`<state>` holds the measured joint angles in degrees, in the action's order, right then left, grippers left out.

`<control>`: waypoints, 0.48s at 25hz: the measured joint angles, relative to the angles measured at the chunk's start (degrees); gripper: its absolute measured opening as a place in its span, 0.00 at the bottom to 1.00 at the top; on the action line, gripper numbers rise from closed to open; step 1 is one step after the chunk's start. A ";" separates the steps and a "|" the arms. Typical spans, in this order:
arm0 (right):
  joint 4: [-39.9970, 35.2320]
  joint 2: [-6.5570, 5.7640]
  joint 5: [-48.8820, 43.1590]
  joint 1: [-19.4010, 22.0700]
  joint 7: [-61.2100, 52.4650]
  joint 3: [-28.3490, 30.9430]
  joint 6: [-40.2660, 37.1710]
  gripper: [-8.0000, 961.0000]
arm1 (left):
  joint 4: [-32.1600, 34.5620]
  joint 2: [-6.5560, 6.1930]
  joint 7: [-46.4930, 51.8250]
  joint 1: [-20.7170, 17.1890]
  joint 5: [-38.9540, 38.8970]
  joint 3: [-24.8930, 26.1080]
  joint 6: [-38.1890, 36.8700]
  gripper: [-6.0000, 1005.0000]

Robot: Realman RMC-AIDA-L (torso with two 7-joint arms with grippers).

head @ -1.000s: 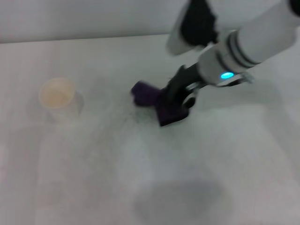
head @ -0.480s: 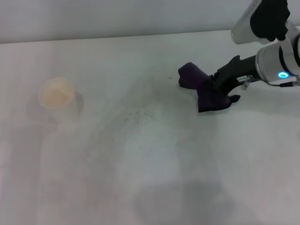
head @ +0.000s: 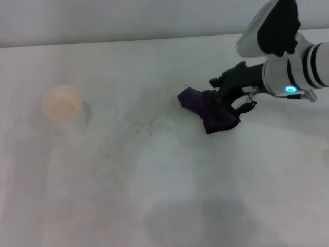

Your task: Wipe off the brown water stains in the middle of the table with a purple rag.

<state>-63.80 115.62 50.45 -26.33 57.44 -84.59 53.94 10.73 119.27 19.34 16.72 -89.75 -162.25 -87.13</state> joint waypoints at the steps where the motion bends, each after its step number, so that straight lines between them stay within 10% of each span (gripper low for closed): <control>1: -0.53 -0.08 0.58 0.30 0.01 0.07 -0.09 0.20 | 0.00 0.00 0.19 -0.03 -0.04 0.01 -0.04 0.89; 8: -5.27 -0.21 4.31 2.55 1.07 0.70 -2.86 0.52 | -0.49 -0.07 3.85 -0.34 -0.34 0.01 -0.15 0.89; 12: -4.33 -0.32 21.81 3.98 9.81 6.52 -3.47 0.67 | -0.52 -0.09 3.94 -0.37 -0.35 0.01 -0.17 0.89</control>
<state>-68.13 115.30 72.26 -22.34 67.25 -78.07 50.47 10.20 119.18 23.28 16.35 -90.09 -162.24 -87.29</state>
